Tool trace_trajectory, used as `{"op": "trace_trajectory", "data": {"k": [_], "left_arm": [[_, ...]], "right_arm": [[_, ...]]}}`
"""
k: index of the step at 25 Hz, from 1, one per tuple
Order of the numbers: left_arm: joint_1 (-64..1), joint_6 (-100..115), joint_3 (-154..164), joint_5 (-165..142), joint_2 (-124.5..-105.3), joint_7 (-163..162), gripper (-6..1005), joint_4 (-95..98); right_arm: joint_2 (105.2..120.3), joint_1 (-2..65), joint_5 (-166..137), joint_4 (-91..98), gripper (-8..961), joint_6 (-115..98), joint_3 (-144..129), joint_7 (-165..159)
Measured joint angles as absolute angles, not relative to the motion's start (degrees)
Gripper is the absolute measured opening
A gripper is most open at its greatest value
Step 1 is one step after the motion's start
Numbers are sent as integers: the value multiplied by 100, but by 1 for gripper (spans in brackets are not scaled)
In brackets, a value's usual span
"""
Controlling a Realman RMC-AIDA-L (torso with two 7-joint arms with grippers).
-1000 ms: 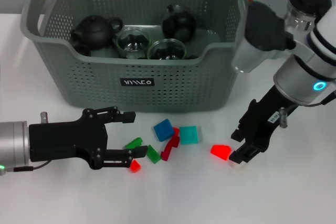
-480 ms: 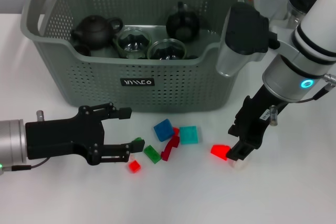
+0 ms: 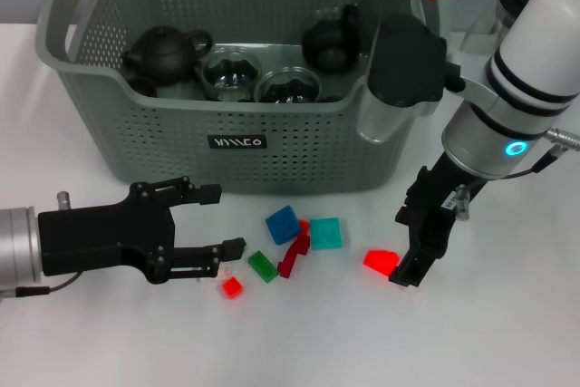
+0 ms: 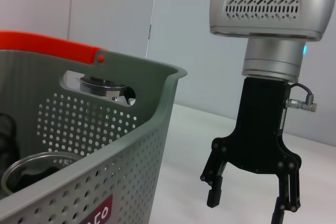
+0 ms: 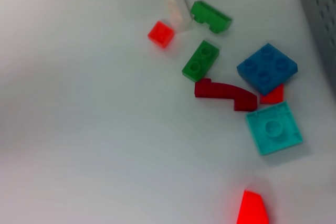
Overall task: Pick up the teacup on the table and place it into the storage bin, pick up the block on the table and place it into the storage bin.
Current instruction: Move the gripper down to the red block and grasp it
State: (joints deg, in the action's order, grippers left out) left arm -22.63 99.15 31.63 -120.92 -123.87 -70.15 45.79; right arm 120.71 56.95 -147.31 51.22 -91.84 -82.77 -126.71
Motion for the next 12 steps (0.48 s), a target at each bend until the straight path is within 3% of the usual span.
{"op": "trace_trajectory", "data": {"k": [3,12], "left_arm": [[-2255,9913,3164,-12094,-12386,-7022,820,4579],[-2250,9898,3131,-12095,-12383,-7023,819,4579]], "right_arm": [[12075,5705,-14738,5124,918,-9096,-8454,-12811],[12090,5657,-14712,5117,911,-8711,-9048,-13167]]}}
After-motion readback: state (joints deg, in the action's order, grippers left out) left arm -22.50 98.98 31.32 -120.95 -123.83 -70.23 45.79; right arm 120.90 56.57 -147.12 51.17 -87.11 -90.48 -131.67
